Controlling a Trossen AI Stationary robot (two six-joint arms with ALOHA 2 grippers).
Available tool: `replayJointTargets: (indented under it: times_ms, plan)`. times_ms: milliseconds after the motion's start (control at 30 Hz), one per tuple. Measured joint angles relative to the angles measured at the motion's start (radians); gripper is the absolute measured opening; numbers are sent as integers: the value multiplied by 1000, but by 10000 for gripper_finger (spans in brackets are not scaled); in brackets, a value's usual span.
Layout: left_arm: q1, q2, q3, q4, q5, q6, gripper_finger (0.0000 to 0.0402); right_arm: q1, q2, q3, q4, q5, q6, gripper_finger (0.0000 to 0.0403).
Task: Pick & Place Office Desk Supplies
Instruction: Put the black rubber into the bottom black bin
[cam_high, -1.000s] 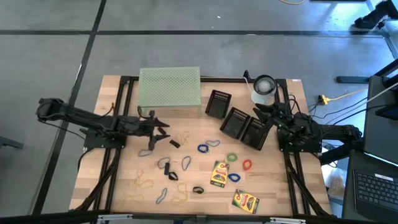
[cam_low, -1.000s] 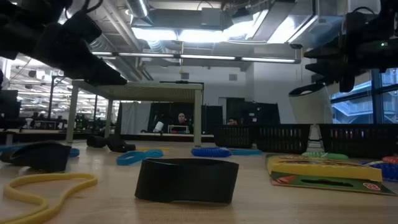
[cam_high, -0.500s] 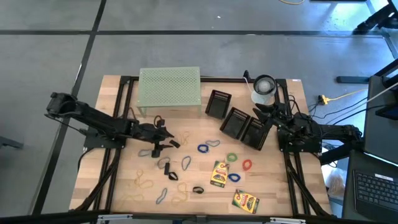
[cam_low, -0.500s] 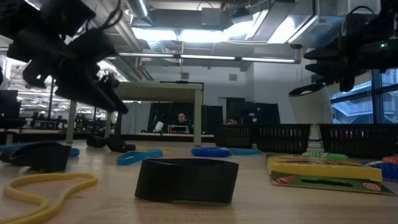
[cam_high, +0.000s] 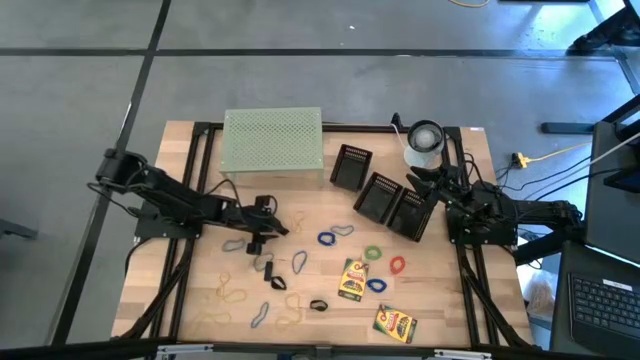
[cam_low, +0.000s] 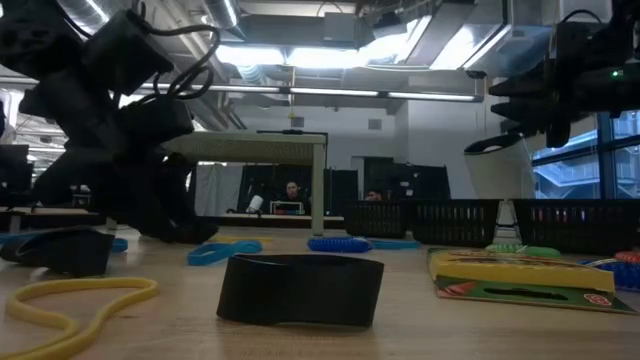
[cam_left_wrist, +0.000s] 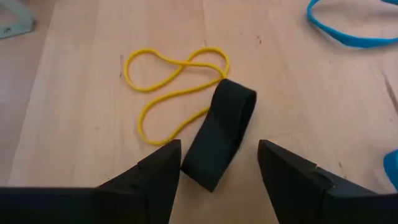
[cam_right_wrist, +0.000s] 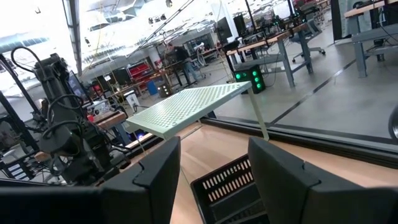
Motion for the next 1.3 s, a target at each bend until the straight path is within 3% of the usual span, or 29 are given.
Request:
replayJointTargets:
  times_ms: [200,533,767,933,1000,1133,1233,1300]
  plan:
    - [-5,12,2,8,4,-3,158,0,0,0,-16,0,0,191]
    - [-4,12,2,21,-10,11,10,0,0,0,-16,0,1,192]
    - [-4,12,78,18,-9,34,4,0,0,0,-16,0,2,192]
    - [-5,12,193,19,-18,156,5,0,0,0,-16,0,2,192]
    - [-5,12,249,19,-71,221,5,0,0,0,-16,0,2,192]
    - [-5,11,378,20,-274,305,5,0,0,0,-16,0,19,192]
    - [-4,11,475,21,-388,299,5,0,0,0,-16,0,41,192]
    - [-3,10,528,23,-407,265,5,0,0,0,-11,0,56,192]
